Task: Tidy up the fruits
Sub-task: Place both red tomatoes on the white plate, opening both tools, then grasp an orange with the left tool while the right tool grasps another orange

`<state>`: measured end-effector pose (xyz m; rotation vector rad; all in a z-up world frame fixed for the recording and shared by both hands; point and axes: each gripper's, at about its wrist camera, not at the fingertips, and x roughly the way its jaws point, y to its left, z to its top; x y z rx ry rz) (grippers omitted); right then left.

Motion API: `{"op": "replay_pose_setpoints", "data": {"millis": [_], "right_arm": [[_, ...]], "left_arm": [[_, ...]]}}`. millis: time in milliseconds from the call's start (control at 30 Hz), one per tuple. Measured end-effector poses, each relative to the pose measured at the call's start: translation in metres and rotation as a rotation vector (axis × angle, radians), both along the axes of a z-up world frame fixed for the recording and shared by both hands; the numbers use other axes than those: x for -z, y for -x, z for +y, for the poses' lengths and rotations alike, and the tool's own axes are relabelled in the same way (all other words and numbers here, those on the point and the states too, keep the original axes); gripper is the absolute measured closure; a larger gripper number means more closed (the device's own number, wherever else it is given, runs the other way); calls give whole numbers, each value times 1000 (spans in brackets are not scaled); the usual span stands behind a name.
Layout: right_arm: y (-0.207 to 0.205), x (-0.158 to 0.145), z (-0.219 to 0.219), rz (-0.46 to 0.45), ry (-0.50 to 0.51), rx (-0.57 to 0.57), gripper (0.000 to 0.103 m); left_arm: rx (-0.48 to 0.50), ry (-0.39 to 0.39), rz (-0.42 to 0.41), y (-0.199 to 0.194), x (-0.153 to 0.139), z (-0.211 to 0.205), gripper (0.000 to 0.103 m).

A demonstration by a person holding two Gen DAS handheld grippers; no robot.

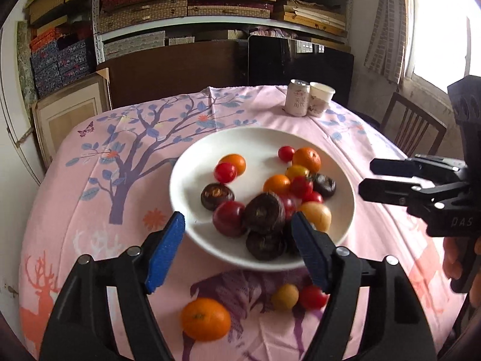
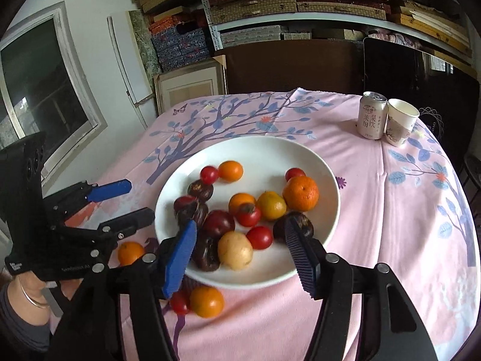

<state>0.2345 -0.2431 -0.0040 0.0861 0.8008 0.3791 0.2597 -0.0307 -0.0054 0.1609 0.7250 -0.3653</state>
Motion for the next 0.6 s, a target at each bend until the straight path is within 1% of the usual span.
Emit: {"op": "replay_pose_setpoints", "data": {"millis": [67, 100, 133, 267, 400, 467, 500, 533, 600], "right_arm": [[22, 11, 4, 7, 34, -19, 35], [31, 18, 4, 21, 35, -25, 35], [39, 23, 3, 35, 24, -25, 35], [57, 49, -1, 101, -9, -2, 35], [65, 65, -2, 149, -42, 14, 35], [67, 68, -1, 156, -32, 18, 35], [67, 69, -1, 158, -25, 18, 35], [68, 70, -2, 160, -21, 18, 35], [69, 70, -1, 162, -18, 16, 35]], "left_arm": [[-7, -86, -26, 23, 13, 7, 24], [-10, -114, -28, 32, 21, 11, 21], [-19, -136, -26, 39, 29, 15, 21], [-80, -165, 22, 42, 57, 31, 21], [-109, -177, 66, 35, 74, 38, 22], [-114, -164, 78, 32, 75, 40, 29], [-108, -156, 87, 31, 76, 40, 34], [-89, -141, 101, 30, 77, 40, 45], [-62, -122, 115, 32, 78, 36, 58]]}}
